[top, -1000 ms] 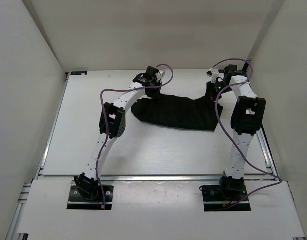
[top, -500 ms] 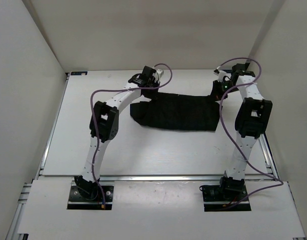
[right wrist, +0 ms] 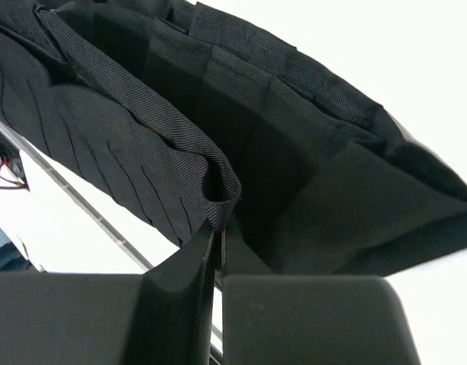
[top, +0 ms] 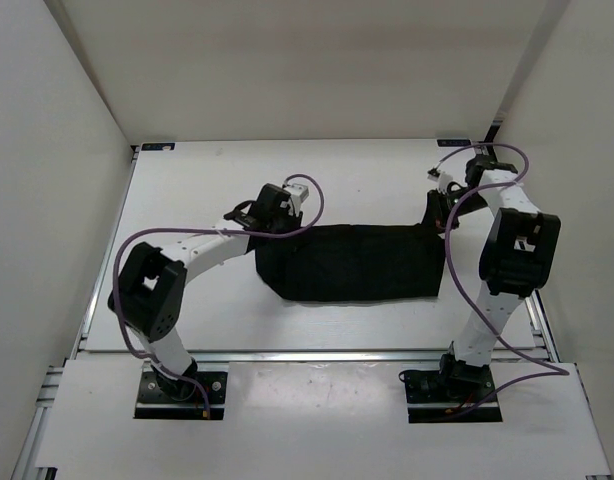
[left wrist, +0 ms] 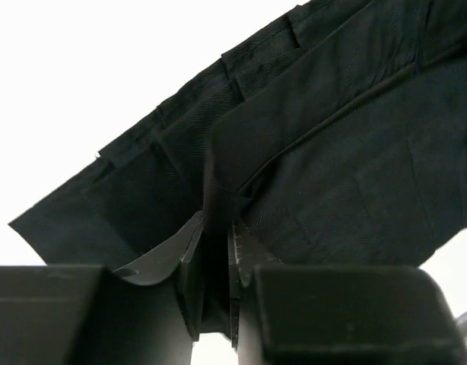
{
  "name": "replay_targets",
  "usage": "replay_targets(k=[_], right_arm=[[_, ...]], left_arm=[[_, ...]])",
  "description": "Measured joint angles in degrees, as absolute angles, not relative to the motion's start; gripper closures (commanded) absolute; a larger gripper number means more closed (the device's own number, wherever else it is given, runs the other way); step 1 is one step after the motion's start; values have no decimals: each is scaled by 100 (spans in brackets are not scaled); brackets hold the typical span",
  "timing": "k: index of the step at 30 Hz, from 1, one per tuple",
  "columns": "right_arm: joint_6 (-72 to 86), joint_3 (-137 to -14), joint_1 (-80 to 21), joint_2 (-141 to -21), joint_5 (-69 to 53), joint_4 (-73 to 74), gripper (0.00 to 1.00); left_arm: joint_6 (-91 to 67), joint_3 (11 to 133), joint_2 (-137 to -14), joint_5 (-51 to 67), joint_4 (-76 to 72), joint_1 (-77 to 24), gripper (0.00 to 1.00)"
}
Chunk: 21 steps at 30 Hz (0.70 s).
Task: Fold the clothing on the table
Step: Fold the skirt
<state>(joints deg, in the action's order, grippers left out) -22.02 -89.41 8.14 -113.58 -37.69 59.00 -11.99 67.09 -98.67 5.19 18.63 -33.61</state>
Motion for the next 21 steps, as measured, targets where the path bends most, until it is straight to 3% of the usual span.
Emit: replay_targets(k=[9,21], right_arm=[[-2241,-8713,698,-11131,-3413,5638,100],[-1693,-8414,458,-11131,-2630,4729,100]], left_arm=[[-1404,6460,-9507,690,1614,-3039,67],[-1638,6543,-10167,755,1581,-2985,66]])
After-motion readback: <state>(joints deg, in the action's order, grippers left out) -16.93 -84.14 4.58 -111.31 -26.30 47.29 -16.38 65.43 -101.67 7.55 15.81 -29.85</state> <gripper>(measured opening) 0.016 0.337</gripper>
